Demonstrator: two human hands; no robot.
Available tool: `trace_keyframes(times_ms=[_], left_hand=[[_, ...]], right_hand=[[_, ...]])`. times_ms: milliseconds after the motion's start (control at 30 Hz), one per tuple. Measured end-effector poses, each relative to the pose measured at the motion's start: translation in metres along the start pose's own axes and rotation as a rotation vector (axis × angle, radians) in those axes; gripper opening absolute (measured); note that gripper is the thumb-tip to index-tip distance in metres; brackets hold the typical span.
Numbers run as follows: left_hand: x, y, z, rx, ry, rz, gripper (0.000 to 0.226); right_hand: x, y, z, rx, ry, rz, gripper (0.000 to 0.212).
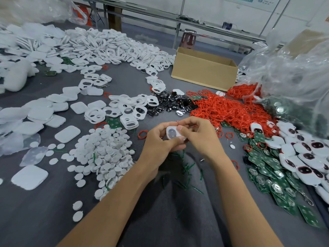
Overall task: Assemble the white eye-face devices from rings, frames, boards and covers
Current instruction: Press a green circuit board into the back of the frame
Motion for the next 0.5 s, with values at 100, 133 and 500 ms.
trace_keyframes(times_ms=[100,133,500], left_hand=[[-0.001,0.000,0.000,-0.012,-0.004,-0.011,0.036],[-0.001,0.000,0.000,-0.022,-0.008,-0.018,0.036],[0.001,-0.001,0.006,0.049,-0.023,-0.034,0.040]], right_hand=[[0.000,-0.004,-0.003,0.056,0.014,0.015,0.015],[0.001,-0.006,-0.004,0.053,0.013,0.011,0.018],[0.004,-0.058,-0.013,-0.099,0.016,-0.305,0.022]])
Point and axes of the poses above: each hand's wrist, its own x-axis towards the middle knuckle, its own y-axis out of the palm, z = x × y, the point moved 2 cm from there along x, towards the middle knuckle, and after that the axes turned 1 degree about y, right-handed, at the moved point
